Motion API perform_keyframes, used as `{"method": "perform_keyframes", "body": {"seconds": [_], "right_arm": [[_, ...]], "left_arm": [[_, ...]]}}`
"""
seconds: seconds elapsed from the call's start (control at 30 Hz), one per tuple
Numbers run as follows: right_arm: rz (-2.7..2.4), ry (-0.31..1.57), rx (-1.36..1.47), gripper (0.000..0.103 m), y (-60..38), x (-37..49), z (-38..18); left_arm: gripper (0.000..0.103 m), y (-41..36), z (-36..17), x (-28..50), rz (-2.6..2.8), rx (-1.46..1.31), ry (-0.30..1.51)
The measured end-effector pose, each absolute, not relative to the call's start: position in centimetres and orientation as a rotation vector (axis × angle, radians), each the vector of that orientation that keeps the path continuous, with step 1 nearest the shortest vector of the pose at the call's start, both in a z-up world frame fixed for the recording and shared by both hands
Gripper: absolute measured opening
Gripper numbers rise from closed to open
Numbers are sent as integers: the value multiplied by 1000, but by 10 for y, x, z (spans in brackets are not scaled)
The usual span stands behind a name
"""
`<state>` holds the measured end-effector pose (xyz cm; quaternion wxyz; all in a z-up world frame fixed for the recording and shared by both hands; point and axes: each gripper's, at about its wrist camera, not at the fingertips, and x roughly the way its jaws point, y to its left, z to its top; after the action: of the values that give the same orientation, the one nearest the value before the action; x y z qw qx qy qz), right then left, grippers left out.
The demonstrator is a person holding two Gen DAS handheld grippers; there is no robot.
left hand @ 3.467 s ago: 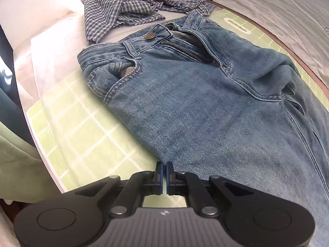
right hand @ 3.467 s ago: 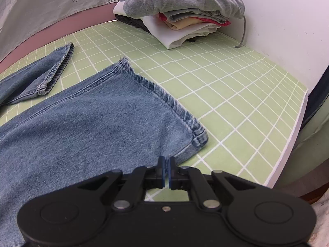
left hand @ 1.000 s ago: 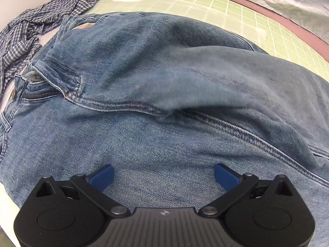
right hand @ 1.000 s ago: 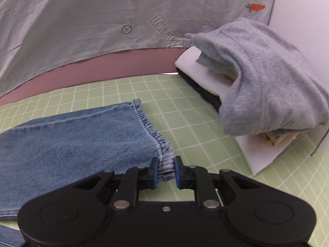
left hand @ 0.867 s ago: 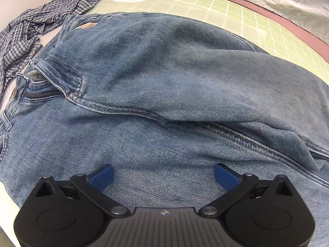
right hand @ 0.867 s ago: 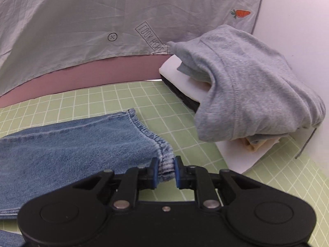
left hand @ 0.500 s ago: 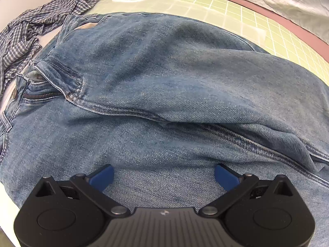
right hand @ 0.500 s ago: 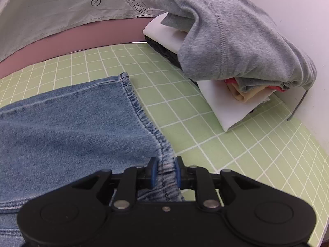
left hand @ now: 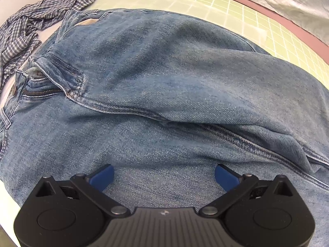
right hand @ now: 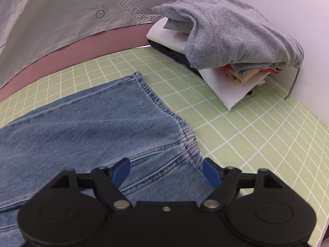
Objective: Fold clothes
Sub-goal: 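Open the right gripper over the aligned legs while the left gripper smooths the seat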
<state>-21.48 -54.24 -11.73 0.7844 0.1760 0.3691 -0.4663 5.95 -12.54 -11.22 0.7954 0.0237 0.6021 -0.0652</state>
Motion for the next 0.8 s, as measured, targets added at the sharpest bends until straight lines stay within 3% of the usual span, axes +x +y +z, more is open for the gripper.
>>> {"method": "perform_keyframes", "body": {"seconds": [0.4,0.8], "right_arm": [[-944,846,313,85,-444,-221,-110],[-952,802,477,85,-353,-159,-120]], "left_arm": [[103,-34,-66,102,-118,-56,1140],[103,59,-75,174,-118,-78,1070]]}}
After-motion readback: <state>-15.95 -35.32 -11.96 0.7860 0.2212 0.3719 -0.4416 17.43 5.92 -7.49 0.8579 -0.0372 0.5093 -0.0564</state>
